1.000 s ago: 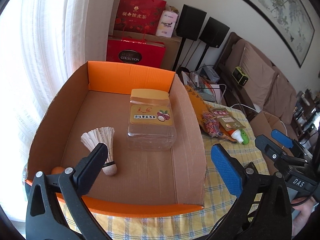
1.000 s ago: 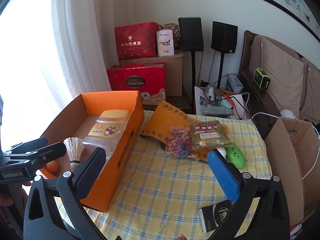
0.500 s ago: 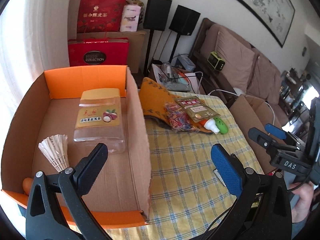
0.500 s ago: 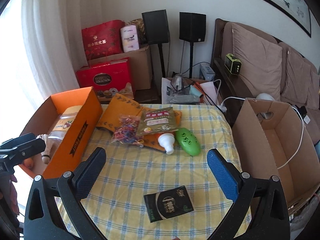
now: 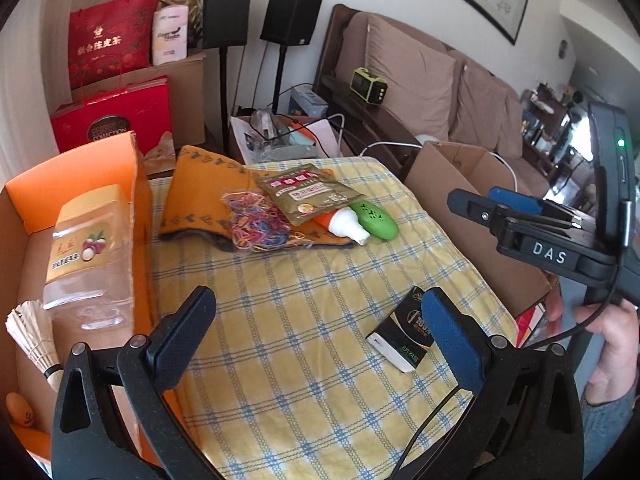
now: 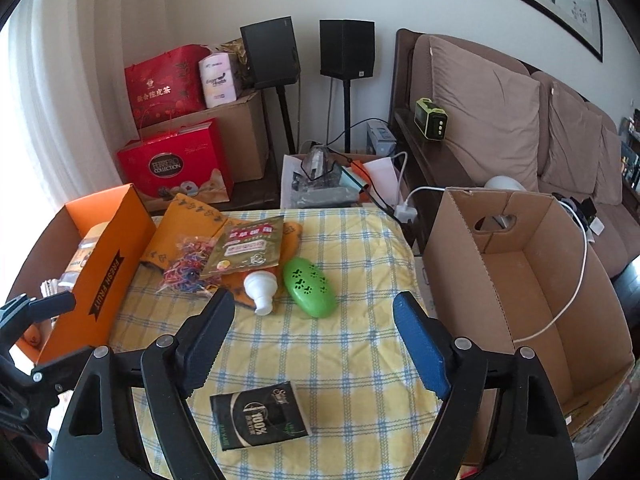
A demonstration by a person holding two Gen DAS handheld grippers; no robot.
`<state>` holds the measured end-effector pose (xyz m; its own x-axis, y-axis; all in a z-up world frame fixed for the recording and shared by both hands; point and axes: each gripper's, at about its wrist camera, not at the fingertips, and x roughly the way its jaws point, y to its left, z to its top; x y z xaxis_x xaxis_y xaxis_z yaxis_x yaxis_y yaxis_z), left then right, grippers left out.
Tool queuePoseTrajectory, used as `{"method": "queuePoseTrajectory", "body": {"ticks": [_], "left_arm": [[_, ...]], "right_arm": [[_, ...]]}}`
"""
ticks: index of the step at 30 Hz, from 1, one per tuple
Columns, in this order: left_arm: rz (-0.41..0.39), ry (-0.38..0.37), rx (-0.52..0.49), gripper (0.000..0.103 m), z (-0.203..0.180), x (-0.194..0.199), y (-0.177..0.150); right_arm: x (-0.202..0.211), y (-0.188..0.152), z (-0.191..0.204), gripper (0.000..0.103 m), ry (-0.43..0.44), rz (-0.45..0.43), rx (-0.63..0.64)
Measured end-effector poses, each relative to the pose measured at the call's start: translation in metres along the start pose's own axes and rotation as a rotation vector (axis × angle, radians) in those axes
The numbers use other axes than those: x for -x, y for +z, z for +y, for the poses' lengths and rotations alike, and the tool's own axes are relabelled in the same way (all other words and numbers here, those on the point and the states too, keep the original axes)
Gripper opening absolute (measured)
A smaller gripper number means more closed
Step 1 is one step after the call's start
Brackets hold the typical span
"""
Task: Organize objects
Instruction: 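Move the right tool back over the table toward the black tissue pack, then move the right tool to the green egg while the left tool approaches the gold packet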
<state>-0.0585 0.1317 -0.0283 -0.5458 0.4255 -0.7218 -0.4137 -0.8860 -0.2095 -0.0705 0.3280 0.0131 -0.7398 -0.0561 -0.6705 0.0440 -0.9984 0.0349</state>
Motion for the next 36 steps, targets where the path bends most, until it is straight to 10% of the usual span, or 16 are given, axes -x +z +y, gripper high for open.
{"method": "queuePoseTrajectory", "body": {"ticks": [24,36], "left_arm": [[0.164,-0.165,-0.281,0.1,-0.072,-0.089,-0.036],[0.194,-0.214,-0.198,0.065,-0.045,-0.102,-0.032]], "right_arm": [[-0.057,-0.009,-0.041,0.064,0.01,0.095,-0.018],[-0.069,-0.01,-0.046,0.064,0.008,0.1,-0.027]]}}
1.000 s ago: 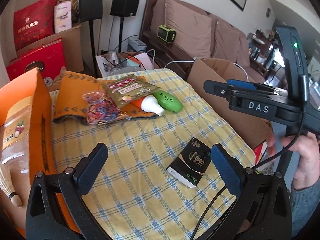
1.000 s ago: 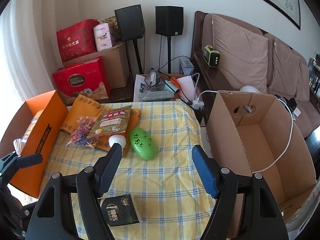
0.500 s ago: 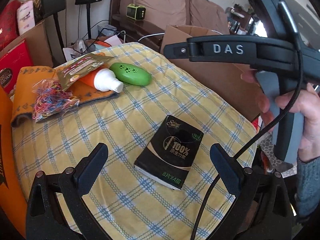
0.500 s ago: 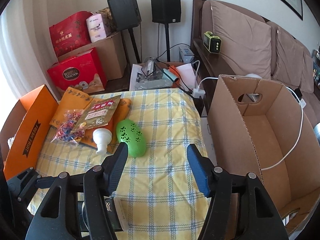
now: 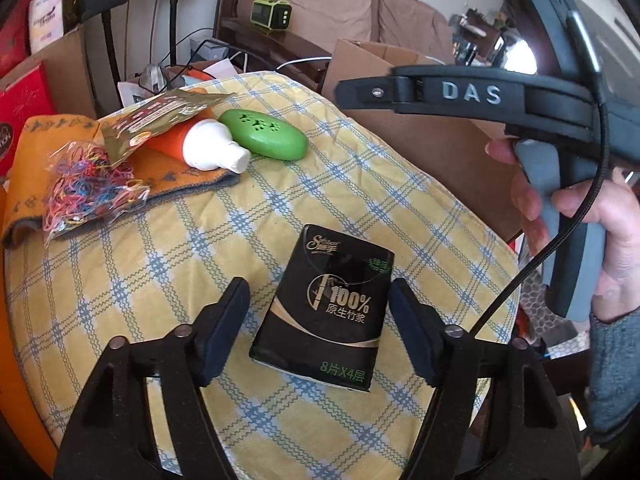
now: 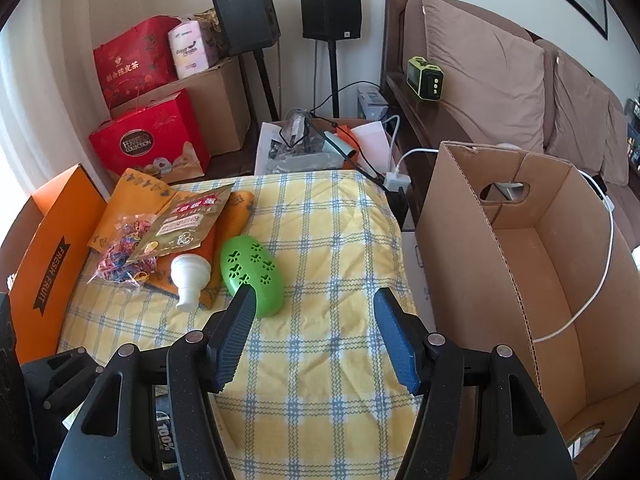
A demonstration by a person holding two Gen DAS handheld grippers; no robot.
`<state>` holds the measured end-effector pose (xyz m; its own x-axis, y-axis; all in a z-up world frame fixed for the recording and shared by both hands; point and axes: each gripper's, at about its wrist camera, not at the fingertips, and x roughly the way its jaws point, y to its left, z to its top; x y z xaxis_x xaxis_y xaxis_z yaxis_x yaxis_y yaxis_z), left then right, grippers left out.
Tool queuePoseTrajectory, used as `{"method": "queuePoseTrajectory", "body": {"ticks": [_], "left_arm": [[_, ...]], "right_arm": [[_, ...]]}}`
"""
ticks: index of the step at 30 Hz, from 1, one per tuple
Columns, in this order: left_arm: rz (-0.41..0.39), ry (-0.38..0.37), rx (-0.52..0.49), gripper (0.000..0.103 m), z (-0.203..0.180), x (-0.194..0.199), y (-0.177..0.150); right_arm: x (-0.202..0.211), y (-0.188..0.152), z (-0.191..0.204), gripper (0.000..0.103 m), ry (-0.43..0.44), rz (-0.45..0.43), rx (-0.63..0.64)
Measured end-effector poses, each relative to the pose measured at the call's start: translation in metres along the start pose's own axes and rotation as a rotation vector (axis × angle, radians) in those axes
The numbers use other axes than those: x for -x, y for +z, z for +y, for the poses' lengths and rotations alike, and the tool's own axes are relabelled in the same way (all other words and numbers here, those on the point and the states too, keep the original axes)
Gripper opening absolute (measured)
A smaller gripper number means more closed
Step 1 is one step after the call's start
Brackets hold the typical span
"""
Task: Organize objects
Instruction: 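Move the right tool to the green egg while the left tool approaches the gold packet, then grasp the green egg with the right tool while the left tool grasps the gold packet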
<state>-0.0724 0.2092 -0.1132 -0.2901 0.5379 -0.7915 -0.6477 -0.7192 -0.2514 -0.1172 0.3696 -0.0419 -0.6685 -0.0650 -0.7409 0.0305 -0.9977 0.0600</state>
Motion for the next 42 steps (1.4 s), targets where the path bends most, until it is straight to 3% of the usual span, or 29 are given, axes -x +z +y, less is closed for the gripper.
{"method": "queuePoseTrajectory", "body": {"ticks": [3,5,6,8,10,16,24,29,33,36,42], "left_arm": [[-0.009,0.017,0.061,0.055,0.015,0.004,0.002],[-0.008,0.017,0.096,0.054,0.022,0.007,0.002],[-0.003,0.011,0.111,0.055,0.025,0.009,0.003],[0.006,0.008,0.156,0.072,0.033,0.014,0.004],[-0.022,-0.01,0.2,0.08,0.038,0.023,0.005],[-0.09,-0.006,0.241,0.08,0.048,0.043,0.014],[-0.059,0.024,0.232,0.08,0.042,0.029,0.016],[-0.108,0.034,0.33,0.08,0.06,0.045,0.028],[-0.1,0.098,0.407,0.08,0.078,0.053,0.041],[-0.11,0.095,0.464,0.08,0.089,0.06,0.049],[-0.117,0.124,0.502,0.081,0.101,0.064,0.071]], "right_arm": [[0.001,0.001,-0.005,0.064,0.0,-0.009,-0.018],[0.0,0.001,-0.005,0.064,0.004,-0.008,-0.018],[0.0,0.001,-0.004,0.064,0.004,-0.007,-0.014],[-0.001,0.001,-0.001,0.064,0.01,-0.005,-0.006],[-0.003,0.002,0.003,0.064,0.021,-0.004,0.001],[-0.013,0.005,0.012,0.064,0.051,-0.001,0.025],[-0.034,0.011,0.022,0.064,0.079,0.032,0.056],[-0.053,0.01,0.028,0.062,0.075,0.069,0.098],[-0.064,0.009,0.03,0.059,0.11,0.095,0.103],[-0.068,0.008,0.034,0.056,0.115,0.094,0.13],[-0.077,0.013,0.041,0.056,0.111,0.102,0.174]]}}
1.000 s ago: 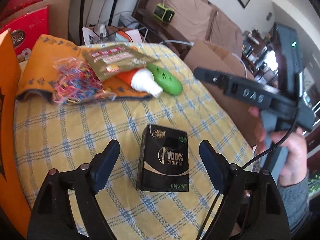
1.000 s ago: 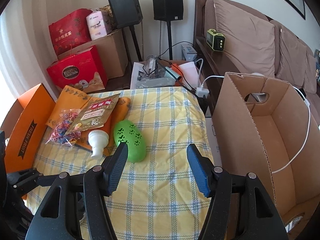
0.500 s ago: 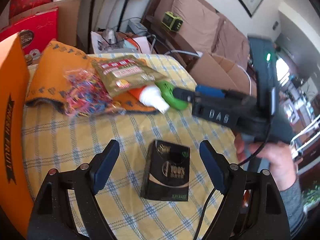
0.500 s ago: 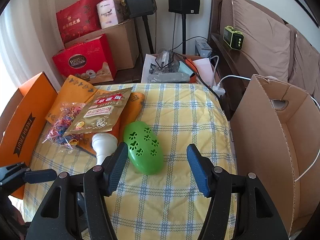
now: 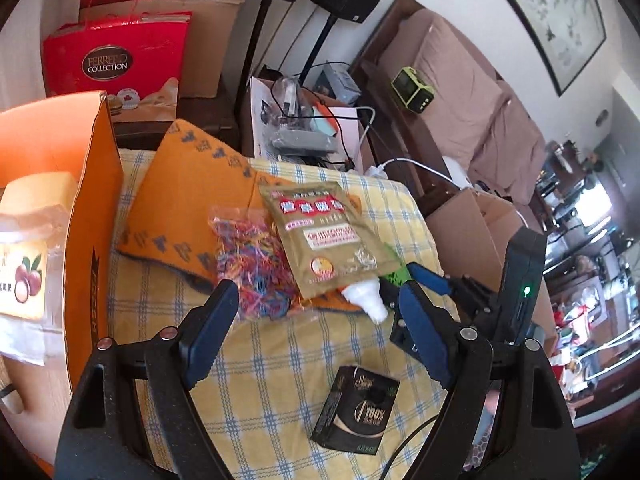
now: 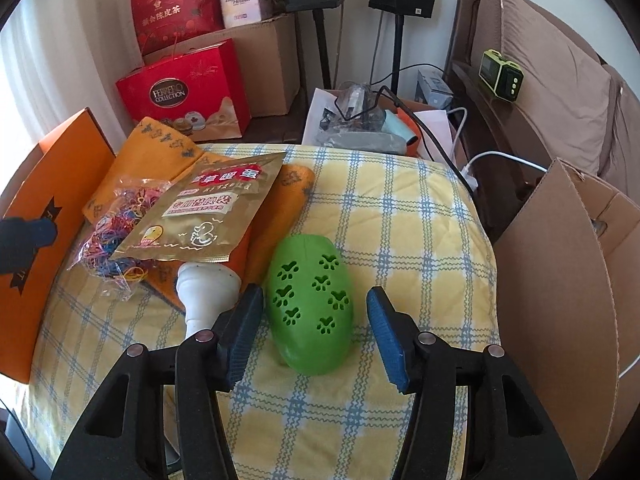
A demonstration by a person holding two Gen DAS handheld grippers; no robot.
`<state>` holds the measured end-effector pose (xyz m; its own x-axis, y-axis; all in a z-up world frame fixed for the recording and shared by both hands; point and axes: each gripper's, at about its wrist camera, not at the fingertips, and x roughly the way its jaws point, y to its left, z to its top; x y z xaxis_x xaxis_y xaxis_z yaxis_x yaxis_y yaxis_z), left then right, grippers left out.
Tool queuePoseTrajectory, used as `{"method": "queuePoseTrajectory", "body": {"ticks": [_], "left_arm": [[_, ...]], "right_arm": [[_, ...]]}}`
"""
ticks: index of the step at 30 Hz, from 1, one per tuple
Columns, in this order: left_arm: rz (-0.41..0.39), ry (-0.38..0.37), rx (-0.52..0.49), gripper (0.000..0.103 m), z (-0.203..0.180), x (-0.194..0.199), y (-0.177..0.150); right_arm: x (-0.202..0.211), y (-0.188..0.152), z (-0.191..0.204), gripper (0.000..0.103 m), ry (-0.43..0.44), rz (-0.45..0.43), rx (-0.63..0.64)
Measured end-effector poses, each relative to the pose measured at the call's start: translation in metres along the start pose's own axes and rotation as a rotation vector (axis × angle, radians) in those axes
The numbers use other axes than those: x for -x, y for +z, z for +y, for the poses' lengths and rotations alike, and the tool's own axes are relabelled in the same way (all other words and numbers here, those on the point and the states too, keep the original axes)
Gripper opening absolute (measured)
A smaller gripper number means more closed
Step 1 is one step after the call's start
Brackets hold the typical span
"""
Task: Organize objects
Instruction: 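Grasp the green egg with the right tool while the left tool grasps the gold packet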
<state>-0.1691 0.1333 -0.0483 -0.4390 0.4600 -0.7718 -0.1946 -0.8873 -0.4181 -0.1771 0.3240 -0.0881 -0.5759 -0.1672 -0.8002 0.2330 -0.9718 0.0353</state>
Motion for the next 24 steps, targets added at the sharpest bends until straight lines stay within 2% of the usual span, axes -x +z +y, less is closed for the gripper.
{"method": "queuePoseTrajectory", "body": {"ticks": [1,3,4,9,12,17,24], "left_arm": [[0.003,0.002,0.002,0.081,-0.001,-0.002,0.004],[0.01,0.019,0.002,0.081,-0.003,-0.007,0.013],[0.016,0.027,0.002,0.081,-0.004,-0.01,0.016],[0.074,0.053,0.002,0.084,-0.015,-0.038,0.033],[0.145,0.061,0.002,0.084,-0.02,-0.063,0.041],[0.213,0.093,-0.025,0.086,-0.031,-0.097,0.053],[0.281,0.192,-0.029,0.088,-0.033,-0.129,0.065]], "right_arm": [[-0.002,0.001,0.0,0.056,0.002,0.001,0.002],[-0.006,0.001,-0.001,0.047,0.011,0.012,0.002],[-0.007,0.001,-0.002,0.046,0.015,0.016,-0.004],[-0.003,-0.003,-0.007,0.046,0.012,0.0,-0.04],[0.006,-0.006,-0.012,0.046,0.003,-0.015,-0.069],[0.024,-0.013,-0.022,0.046,-0.008,-0.03,-0.117],[0.044,-0.022,-0.028,0.046,0.004,-0.06,-0.141]]}}
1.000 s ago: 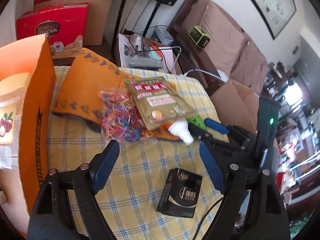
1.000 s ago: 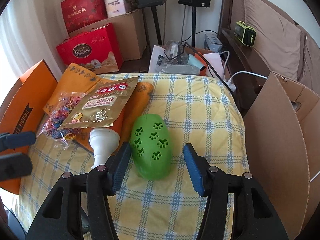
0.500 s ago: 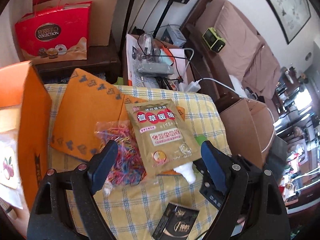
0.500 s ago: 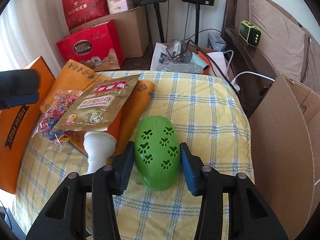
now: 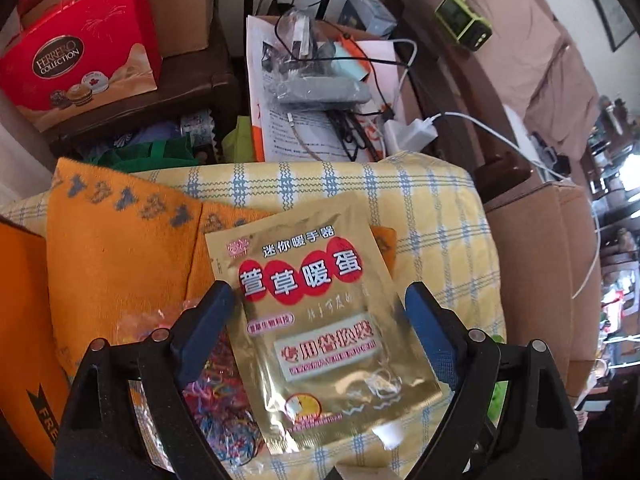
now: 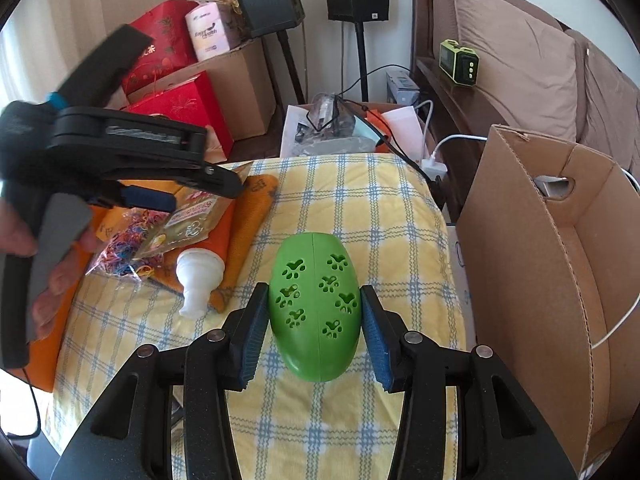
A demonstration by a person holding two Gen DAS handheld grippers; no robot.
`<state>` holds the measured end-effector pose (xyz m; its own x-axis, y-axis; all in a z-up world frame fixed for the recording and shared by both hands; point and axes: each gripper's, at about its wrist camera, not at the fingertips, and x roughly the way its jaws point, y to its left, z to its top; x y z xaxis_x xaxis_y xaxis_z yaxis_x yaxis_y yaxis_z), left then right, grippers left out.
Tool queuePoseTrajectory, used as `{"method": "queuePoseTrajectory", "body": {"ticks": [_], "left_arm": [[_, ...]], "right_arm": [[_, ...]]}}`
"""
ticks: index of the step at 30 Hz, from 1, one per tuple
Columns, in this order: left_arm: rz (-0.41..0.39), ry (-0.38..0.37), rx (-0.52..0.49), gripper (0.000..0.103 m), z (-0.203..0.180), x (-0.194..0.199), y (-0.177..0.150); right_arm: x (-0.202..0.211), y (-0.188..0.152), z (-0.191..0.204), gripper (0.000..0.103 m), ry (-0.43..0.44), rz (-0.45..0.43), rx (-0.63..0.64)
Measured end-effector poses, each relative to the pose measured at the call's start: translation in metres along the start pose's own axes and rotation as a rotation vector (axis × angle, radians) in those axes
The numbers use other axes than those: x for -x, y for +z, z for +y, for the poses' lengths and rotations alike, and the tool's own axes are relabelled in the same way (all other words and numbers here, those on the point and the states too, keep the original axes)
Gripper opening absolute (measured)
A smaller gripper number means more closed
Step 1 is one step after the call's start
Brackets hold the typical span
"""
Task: Organize objects
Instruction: 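Grasp the green egg with the right tool while the left tool grasps the gold packet, then carry the green egg with the right tool while the left tool carries the packet into the box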
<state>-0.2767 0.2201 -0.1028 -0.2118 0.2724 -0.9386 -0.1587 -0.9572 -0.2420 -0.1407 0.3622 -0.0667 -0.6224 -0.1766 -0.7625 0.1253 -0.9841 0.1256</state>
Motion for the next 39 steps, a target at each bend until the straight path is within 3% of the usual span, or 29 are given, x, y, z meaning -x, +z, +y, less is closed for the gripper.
{"method": "queuePoseTrajectory", "body": {"ticks": [5,9,15,16,22,25,28,31,39], "left_arm": [[0.025,0.06,-0.032,0.091,-0.01,-0.009,0.002],[0.001,0.084,-0.064,0.091,-0.012,-0.012,-0.001],[-0.048,0.053,-0.081,0.064,-0.009,-0.001,-0.007],[-0.049,0.043,-0.074,0.055,-0.006,0.002,-0.006],[-0.041,-0.065,-0.019,0.046,0.014,0.014,-0.004],[-0.056,-0.107,-0.01,0.029,0.017,0.026,-0.007],[-0.079,-0.124,-0.038,0.024,0.012,0.039,-0.012],[-0.053,-0.122,-0.065,0.004,0.007,0.036,-0.016],[-0.048,-0.089,-0.087,0.003,0.01,0.035,-0.027]], "right_arm": [[0.003,-0.002,0.002,0.046,0.01,0.0,-0.006],[0.002,-0.004,0.002,0.046,0.014,0.002,-0.013],[0.004,-0.005,0.005,0.046,0.019,-0.004,-0.013],[0.004,-0.005,0.005,0.046,0.019,-0.004,-0.012],[0.009,-0.004,0.01,0.046,0.022,-0.011,-0.006],[0.012,-0.002,0.015,0.046,0.021,-0.016,0.004],[0.016,0.0,0.019,0.046,0.02,-0.026,0.01],[0.021,0.003,0.023,0.046,0.022,-0.035,0.019],[0.028,0.004,0.033,0.046,0.026,-0.041,0.04]]}}
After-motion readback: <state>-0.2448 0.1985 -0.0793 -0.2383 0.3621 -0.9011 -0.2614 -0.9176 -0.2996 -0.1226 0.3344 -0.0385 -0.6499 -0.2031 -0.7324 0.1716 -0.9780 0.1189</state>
